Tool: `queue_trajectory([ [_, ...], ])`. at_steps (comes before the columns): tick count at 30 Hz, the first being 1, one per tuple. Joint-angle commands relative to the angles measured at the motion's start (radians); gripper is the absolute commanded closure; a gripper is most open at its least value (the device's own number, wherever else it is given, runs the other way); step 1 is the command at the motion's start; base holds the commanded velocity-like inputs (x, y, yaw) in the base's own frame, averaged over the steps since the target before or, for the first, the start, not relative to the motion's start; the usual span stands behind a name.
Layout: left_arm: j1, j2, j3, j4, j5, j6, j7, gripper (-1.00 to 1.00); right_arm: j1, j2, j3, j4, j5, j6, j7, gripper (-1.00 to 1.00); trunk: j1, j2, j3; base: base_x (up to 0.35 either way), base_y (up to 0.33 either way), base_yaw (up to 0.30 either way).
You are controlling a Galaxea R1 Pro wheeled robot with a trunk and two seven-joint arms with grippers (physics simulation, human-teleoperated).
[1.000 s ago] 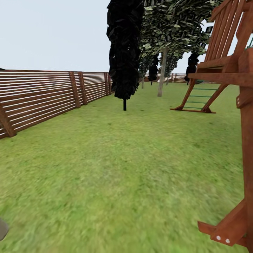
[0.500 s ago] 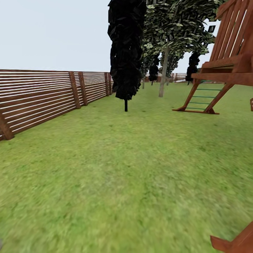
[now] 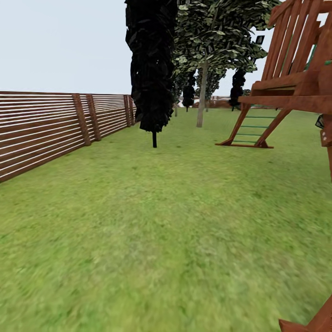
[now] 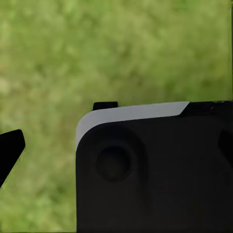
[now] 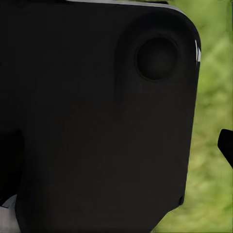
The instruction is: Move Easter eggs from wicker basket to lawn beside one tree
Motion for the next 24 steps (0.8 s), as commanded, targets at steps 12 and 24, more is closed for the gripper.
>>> queue_trajectory([
  [12,0.000,0.000,0.000,0.001,0.002,-0.004,0.000,-1.00,0.000,0.000,-0.001,-0.001,0.000,-0.001,0.000,-1.00,-0.015,0.028,0.012,0.115,0.012,-0.122],
  [24,0.000,0.000,0.000,0.001,0.002,-0.003,0.000,-1.00,0.000,0.000,-0.001,-0.001,0.000,-0.001,0.000,-1.00,-0.061,0.112,0.049,0.003,0.000,-0.003],
])
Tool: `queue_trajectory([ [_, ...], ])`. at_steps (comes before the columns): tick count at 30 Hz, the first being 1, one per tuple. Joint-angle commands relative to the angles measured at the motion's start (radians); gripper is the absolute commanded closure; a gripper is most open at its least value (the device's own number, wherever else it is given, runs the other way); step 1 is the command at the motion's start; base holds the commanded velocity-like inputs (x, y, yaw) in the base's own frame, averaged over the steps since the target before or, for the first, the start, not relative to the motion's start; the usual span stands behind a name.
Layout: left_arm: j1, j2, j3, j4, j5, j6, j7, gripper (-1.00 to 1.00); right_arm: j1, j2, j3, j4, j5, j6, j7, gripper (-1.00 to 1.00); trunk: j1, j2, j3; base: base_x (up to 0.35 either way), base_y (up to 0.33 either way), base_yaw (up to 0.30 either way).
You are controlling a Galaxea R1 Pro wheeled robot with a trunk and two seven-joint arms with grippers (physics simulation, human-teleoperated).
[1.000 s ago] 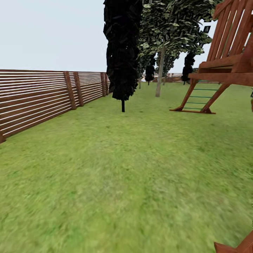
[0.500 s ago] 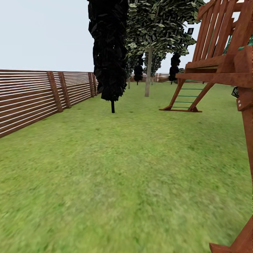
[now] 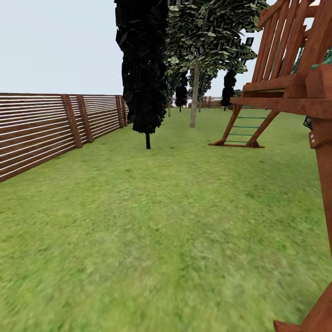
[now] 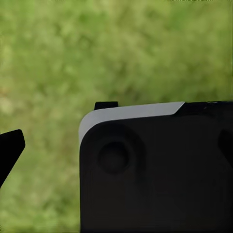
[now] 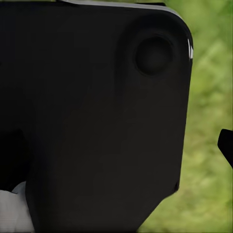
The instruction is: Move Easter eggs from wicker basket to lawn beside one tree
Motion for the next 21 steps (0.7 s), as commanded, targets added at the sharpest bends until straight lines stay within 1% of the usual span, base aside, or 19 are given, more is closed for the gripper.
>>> queue_trajectory([
  [1,0.000,0.000,-0.001,0.001,-0.001,-0.003,0.000,-1.00,0.000,0.000,-0.001,-0.001,0.000,-0.002,0.000,-1.00,-0.004,0.007,0.002,0.000,0.000,0.000],
  [21,0.000,0.000,0.000,0.002,0.001,0.000,0.000,-1.00,0.000,0.000,-0.001,-0.001,0.000,-0.002,0.000,-1.00,-0.081,0.147,0.065,0.000,0.000,0.000],
])
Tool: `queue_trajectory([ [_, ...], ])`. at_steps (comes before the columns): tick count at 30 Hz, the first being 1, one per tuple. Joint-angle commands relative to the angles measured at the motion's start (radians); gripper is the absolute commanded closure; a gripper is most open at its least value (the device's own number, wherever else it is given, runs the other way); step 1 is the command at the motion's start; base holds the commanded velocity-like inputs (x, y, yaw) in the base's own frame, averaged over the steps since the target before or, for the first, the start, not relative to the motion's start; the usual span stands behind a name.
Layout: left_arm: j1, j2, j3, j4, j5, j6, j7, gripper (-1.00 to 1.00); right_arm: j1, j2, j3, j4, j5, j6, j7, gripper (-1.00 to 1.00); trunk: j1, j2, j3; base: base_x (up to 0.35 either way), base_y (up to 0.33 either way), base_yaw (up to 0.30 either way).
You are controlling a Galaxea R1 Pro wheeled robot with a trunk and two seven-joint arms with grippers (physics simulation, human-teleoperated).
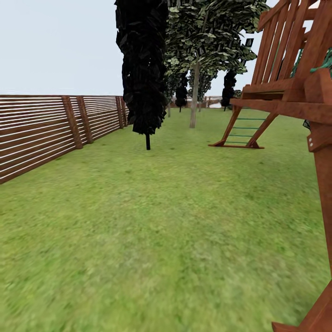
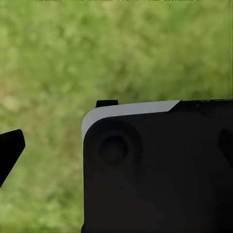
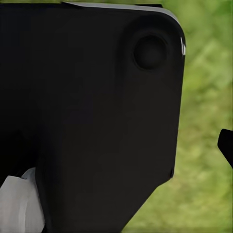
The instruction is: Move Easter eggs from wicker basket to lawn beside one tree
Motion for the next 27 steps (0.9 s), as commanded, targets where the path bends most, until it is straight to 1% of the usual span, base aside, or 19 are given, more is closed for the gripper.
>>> queue_trajectory([
  [1,-0.001,0.000,-0.001,0.001,0.000,-0.003,0.000,-1.00,0.000,0.000,-0.001,-0.001,0.000,-0.002,0.000,-1.00,-0.004,0.007,0.002,0.000,0.000,0.000],
  [22,-0.001,-0.001,0.000,0.001,-0.001,-0.003,0.000,-1.00,0.000,-0.002,-0.002,-0.004,0.002,-0.002,0.000,-1.00,-0.084,0.154,0.068,0.000,0.000,0.000],
  [27,-0.001,-0.001,0.000,0.001,-0.001,-0.003,0.000,-1.00,0.000,-0.016,-0.002,-0.004,0.008,-0.002,0.000,-1.00,-0.104,0.189,0.084,0.000,0.000,0.000],
])
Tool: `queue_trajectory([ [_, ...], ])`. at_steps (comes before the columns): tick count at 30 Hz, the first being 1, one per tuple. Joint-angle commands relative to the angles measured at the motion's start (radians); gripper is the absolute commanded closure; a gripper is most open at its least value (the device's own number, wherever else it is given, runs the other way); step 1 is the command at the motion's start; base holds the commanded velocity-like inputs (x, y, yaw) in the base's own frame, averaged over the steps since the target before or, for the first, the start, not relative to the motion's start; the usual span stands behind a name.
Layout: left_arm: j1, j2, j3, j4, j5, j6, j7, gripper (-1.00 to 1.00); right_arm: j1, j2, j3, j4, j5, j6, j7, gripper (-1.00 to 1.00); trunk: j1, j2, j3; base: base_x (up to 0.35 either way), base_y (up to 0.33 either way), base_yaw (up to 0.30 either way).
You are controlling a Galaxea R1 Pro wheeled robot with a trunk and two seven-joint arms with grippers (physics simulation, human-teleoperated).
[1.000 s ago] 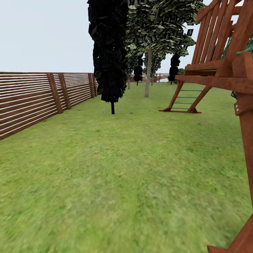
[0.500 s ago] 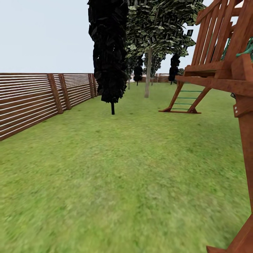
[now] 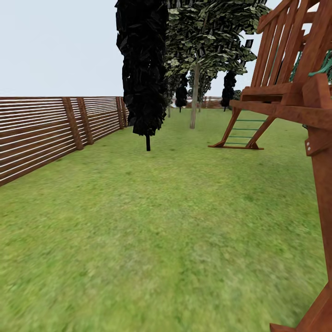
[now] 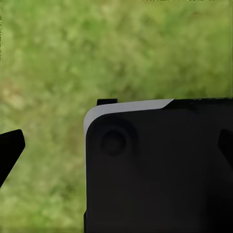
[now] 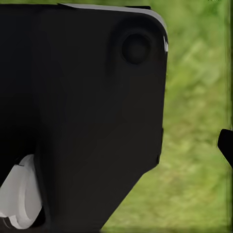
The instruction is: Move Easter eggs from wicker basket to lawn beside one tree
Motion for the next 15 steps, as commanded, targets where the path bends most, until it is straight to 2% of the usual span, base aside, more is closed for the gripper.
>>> queue_trajectory([
  [1,-0.001,0.000,-0.001,0.001,0.000,-0.003,0.000,-1.00,0.000,-0.003,0.000,-0.001,0.001,-0.002,0.000,-1.00,-0.004,0.007,0.002,0.000,0.000,0.000],
  [15,-0.001,0.000,0.000,0.000,-0.001,-0.002,0.000,-1.00,0.000,-0.014,0.001,0.000,0.003,-0.002,0.000,-1.00,-0.058,0.105,0.046,0.000,0.000,0.000],
])
